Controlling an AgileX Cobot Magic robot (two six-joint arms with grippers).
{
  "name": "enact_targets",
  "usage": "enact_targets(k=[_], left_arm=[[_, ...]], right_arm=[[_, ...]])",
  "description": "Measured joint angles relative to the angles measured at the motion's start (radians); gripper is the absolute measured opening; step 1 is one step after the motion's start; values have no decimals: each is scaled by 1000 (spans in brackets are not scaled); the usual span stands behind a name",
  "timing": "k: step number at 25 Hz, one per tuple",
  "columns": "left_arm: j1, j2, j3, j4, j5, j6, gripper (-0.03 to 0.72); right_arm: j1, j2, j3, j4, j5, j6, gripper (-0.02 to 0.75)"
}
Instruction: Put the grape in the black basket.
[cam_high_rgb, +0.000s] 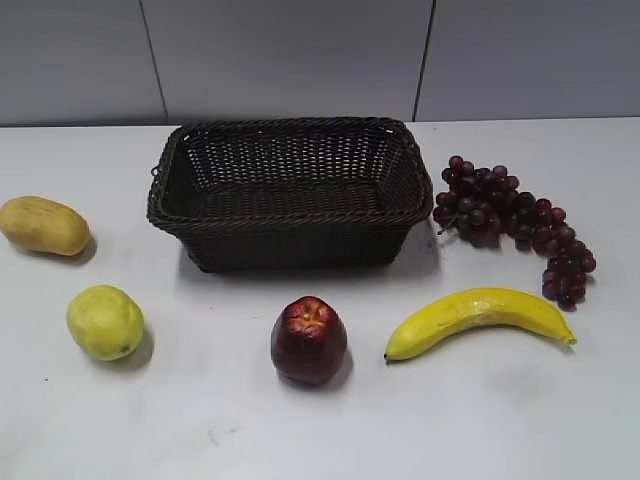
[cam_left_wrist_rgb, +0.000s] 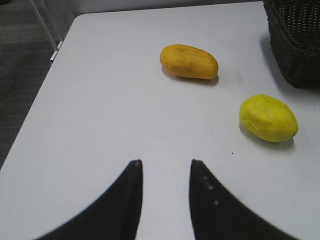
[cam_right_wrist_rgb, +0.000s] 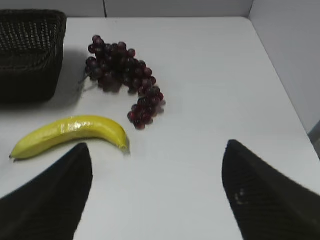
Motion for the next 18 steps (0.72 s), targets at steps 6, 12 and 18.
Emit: enact_targets(k=[6,12,18], left_arm=[[0,0,0,0,0,0,237],[0,0,0,0,0,0,237],[0,0,0,0,0,0,237]], right_arm=[[0,189,-4,2,-279,0,642],[0,499,-4,1,-562,0,638],[0,859,-32,2,-734,0,663]])
